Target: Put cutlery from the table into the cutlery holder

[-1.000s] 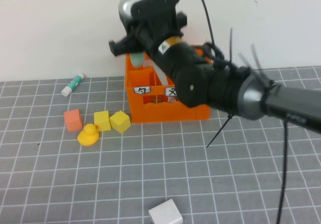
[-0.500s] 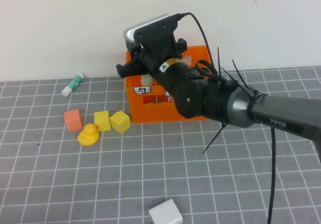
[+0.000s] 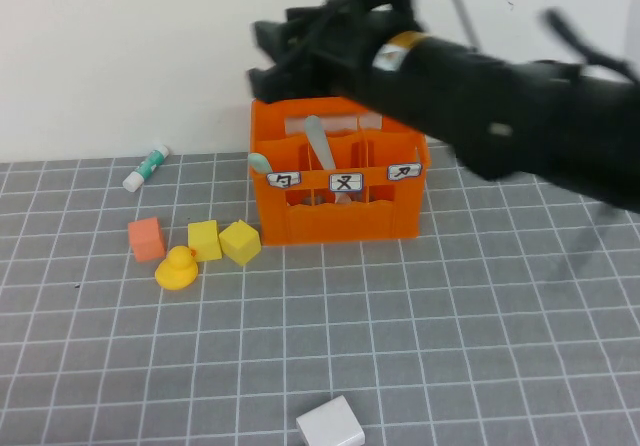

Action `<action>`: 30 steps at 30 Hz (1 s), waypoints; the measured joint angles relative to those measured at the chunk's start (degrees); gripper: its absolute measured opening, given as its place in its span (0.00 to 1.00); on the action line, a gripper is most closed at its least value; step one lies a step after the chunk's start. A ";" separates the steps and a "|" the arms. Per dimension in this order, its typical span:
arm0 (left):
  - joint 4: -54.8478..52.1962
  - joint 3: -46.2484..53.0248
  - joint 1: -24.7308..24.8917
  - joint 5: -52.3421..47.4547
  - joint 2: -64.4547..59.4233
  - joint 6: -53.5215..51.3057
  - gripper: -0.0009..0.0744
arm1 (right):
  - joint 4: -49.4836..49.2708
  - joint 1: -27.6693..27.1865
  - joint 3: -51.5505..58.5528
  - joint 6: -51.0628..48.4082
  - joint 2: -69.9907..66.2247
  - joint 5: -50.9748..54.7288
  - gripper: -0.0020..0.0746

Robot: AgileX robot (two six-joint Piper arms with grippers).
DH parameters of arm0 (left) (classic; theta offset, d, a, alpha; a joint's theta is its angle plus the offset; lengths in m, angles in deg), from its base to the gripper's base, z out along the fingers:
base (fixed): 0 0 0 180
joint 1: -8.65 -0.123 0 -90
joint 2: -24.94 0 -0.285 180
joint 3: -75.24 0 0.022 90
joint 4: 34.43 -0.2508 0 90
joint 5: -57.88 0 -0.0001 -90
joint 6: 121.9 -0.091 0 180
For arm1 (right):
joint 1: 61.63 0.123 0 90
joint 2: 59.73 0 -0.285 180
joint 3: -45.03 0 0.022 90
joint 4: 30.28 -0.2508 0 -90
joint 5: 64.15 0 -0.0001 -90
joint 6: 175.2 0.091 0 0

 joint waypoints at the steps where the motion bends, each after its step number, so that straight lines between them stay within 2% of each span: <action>1: 0.00 0.00 0.00 0.00 0.00 0.00 0.01 | 0.37 0.00 2.93 0.33 2.96 -0.55 0.33; 4: 0.00 0.00 0.00 0.00 0.00 0.00 0.01 | 0.88 0.07 10.83 -3.10 11.22 -1.04 0.14; 8: 0.00 0.00 0.00 0.00 0.00 0.00 0.01 | 0.88 0.07 19.00 -12.54 21.98 2.62 0.05; 16: 0.00 0.00 0.00 0.00 0.00 0.17 0.01 | 1.87 -1.59 30.46 -17.26 40.15 17.06 0.02; 21: 0.00 0.00 0.00 0.00 0.00 0.17 0.01 | 8.38 -1.70 38.96 -17.39 51.16 18.43 0.02; 30: 0.00 0.00 0.00 0.00 0.00 0.07 0.01 | 9.77 -1.73 52.19 -14.03 66.25 18.43 0.02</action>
